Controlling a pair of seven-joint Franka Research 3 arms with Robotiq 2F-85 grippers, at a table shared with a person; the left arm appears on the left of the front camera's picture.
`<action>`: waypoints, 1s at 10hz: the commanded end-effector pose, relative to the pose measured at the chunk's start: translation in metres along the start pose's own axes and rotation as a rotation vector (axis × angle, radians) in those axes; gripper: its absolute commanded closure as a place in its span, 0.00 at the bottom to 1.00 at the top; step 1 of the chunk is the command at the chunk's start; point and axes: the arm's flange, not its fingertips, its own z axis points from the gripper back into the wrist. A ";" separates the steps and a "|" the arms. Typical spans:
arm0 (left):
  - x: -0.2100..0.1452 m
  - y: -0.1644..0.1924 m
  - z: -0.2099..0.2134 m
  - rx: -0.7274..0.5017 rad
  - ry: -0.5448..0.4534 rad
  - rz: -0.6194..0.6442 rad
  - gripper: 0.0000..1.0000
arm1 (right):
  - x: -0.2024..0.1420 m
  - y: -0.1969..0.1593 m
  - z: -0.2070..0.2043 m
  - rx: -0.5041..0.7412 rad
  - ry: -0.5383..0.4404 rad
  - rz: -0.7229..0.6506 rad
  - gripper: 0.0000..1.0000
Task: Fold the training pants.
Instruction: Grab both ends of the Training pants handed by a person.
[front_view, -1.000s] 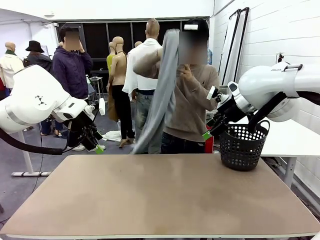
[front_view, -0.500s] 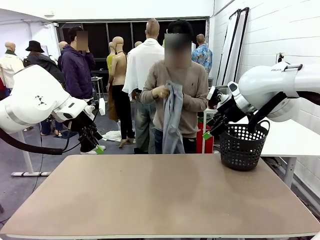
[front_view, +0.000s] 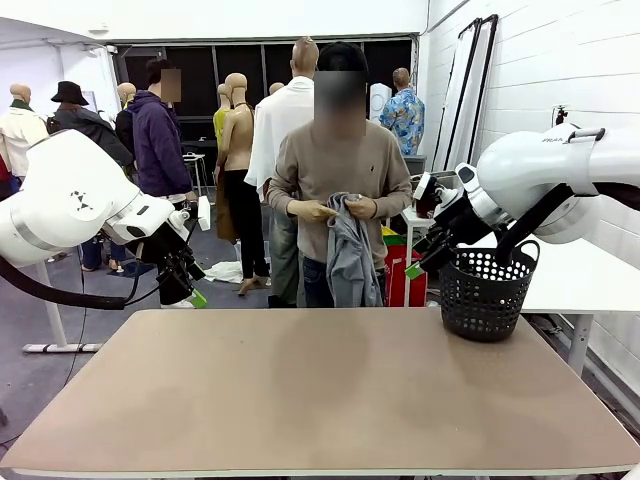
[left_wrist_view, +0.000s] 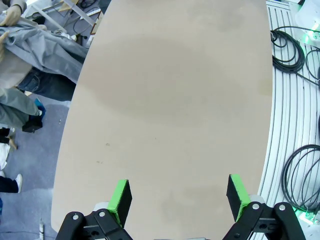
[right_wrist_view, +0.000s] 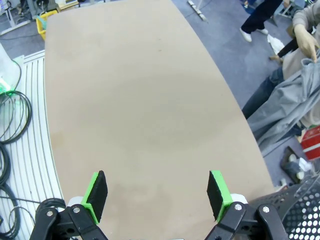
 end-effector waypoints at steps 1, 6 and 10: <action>-0.001 0.002 0.002 -0.017 -0.014 0.001 0.00 | 0.000 0.000 -0.001 0.016 -0.028 -0.008 0.00; -0.001 0.002 0.002 -0.017 -0.014 0.001 0.00 | 0.000 0.000 -0.001 0.016 -0.028 -0.008 0.00; -0.001 0.002 0.002 -0.017 -0.014 0.001 0.00 | 0.000 0.000 -0.001 0.016 -0.028 -0.008 0.00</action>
